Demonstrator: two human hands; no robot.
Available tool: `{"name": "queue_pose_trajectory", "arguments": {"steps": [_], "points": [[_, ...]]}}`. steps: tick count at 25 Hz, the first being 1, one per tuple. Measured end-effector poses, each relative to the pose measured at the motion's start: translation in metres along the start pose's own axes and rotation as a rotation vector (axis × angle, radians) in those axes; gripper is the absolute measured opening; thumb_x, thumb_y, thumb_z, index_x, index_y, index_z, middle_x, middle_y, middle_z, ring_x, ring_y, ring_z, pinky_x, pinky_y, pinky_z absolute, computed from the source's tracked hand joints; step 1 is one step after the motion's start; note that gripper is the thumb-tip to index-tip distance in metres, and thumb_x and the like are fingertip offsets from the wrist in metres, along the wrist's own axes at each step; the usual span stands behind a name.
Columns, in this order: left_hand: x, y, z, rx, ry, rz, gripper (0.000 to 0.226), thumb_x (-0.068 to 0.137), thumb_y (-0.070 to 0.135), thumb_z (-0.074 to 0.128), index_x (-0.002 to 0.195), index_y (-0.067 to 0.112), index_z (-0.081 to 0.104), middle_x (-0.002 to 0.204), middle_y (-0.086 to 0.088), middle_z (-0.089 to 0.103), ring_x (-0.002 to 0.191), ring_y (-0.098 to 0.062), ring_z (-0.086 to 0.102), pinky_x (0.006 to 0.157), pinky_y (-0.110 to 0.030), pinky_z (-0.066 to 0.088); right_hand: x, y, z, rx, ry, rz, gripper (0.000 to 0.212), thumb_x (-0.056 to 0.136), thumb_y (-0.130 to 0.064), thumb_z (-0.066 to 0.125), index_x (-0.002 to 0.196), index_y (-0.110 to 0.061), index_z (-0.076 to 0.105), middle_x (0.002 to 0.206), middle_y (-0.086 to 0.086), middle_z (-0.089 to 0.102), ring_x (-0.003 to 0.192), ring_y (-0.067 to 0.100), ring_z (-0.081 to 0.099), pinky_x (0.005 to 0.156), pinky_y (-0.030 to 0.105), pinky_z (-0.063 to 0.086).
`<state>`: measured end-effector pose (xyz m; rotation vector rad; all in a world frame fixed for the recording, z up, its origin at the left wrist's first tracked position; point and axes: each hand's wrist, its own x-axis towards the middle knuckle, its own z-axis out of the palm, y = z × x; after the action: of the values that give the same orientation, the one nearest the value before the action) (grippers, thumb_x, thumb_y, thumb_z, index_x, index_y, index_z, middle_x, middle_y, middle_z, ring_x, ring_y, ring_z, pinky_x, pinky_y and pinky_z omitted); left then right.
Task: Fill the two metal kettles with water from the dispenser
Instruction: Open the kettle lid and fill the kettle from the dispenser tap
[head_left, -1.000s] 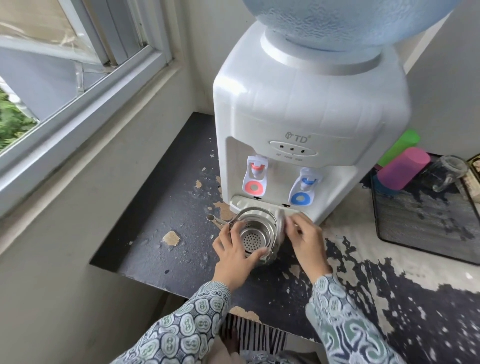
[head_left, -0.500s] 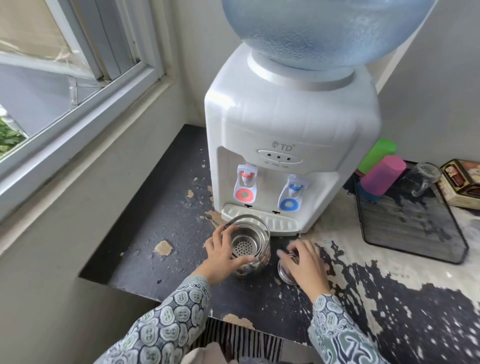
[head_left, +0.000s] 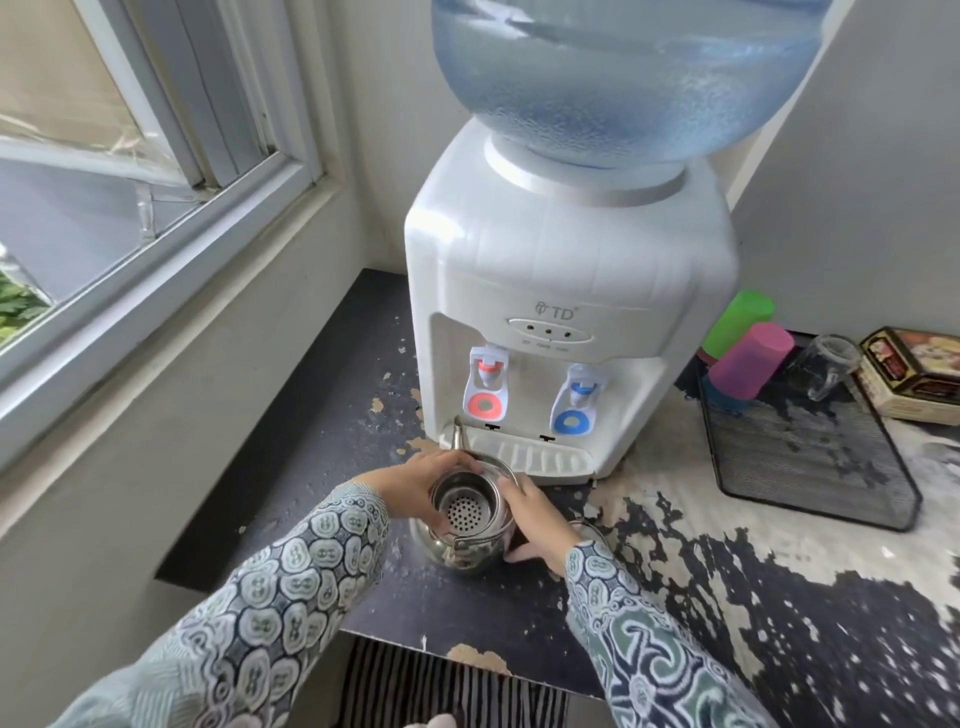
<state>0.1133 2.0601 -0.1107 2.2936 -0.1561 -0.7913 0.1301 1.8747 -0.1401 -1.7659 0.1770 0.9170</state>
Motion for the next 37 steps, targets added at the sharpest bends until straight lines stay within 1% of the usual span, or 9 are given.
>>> {"name": "queue_pose_trajectory", "arguments": {"steps": [5,9,13,18,20,23,28,31,37], "points": [[-0.020,0.005,0.031,-0.008,0.279,-0.094,0.061,0.084,0.003,0.053,0.133,0.035,0.037,0.153,-0.003,0.011,0.141,-0.028,0.001,0.114,-0.049,0.014,-0.016,0.016,0.012,0.343,-0.002,0.077,0.038,0.095,-0.029,0.043,0.130,-0.022,0.031,0.130,0.003,0.038,0.119,0.024,0.039,0.087,0.059,0.048],[-0.030,0.009,0.072,-0.194,0.502,-0.112,0.034,0.093,0.031,0.047,0.127,0.028,0.046,0.153,-0.004,0.014,0.141,-0.025,0.003,0.115,-0.042,0.012,-0.024,0.040,0.024,0.659,-0.011,0.156,0.049,0.086,-0.018,0.062,0.129,-0.018,0.040,0.129,0.014,0.044,0.119,0.035,0.043,0.075,0.055,0.054],[-0.035,0.003,0.082,-0.248,0.458,-0.012,0.088,0.051,0.073,0.066,0.126,0.037,0.039,0.149,0.007,0.011,0.140,-0.015,0.001,0.116,-0.040,0.014,-0.035,0.044,0.031,0.777,-0.141,0.171,0.014,0.077,0.000,0.060,0.090,-0.004,0.055,0.106,0.018,0.050,0.095,0.034,0.049,0.063,0.048,0.057],[-0.034,-0.014,0.072,-0.240,0.503,0.163,0.094,0.050,0.051,0.081,0.128,0.038,0.030,0.140,0.012,0.023,0.138,-0.007,0.021,0.115,-0.032,0.025,-0.051,0.024,0.028,0.836,-0.103,0.132,0.017,0.081,0.006,0.051,0.071,-0.007,0.048,0.078,0.015,0.050,0.071,0.026,0.051,0.067,0.052,0.056],[-0.031,-0.015,0.071,-0.290,0.570,0.172,0.089,0.052,0.052,0.081,0.124,0.044,0.030,0.138,0.014,0.033,0.132,-0.002,0.030,0.113,-0.031,0.029,-0.059,0.011,0.025,0.850,-0.081,0.116,0.011,0.083,0.004,0.052,0.077,-0.005,0.051,0.081,0.017,0.050,0.074,0.027,0.053,0.074,0.055,0.054],[-0.021,-0.004,0.068,-0.330,0.554,0.168,0.092,0.055,0.061,0.073,0.130,0.039,0.026,0.144,0.018,0.024,0.137,-0.005,0.023,0.115,-0.033,0.023,-0.065,-0.007,0.017,0.855,-0.044,0.107,0.009,0.082,0.004,0.052,0.077,-0.003,0.054,0.084,0.019,0.051,0.078,0.029,0.054,0.083,0.056,0.050],[0.003,0.011,0.044,-0.284,0.571,0.165,0.118,0.048,0.055,0.081,0.139,0.025,0.012,0.140,0.004,0.032,0.133,-0.012,0.029,0.114,-0.036,0.027,-0.053,-0.031,0.007,0.889,-0.040,0.124,0.004,0.080,0.000,0.055,0.083,-0.002,0.055,0.082,0.019,0.056,0.083,0.028,0.058,0.072,0.047,0.055],[0.012,0.016,0.034,-0.251,0.573,0.138,0.112,0.046,0.051,0.084,0.131,0.030,0.015,0.133,0.004,0.038,0.126,-0.011,0.036,0.110,-0.030,0.031,-0.044,-0.036,0.006,0.888,-0.054,0.144,0.009,0.081,-0.006,0.057,0.089,-0.003,0.057,0.076,0.016,0.062,0.075,0.024,0.059,0.067,0.046,0.056],[0.017,0.014,0.010,-0.217,0.479,0.132,0.100,0.055,0.041,0.085,0.119,0.031,0.008,0.128,0.004,0.031,0.124,-0.012,0.035,0.108,-0.025,0.031,-0.045,-0.029,-0.004,0.674,-0.058,0.144,0.035,0.084,-0.040,0.062,0.104,-0.013,0.052,0.115,0.011,0.044,0.113,0.033,0.048,0.077,0.046,0.055]]}}
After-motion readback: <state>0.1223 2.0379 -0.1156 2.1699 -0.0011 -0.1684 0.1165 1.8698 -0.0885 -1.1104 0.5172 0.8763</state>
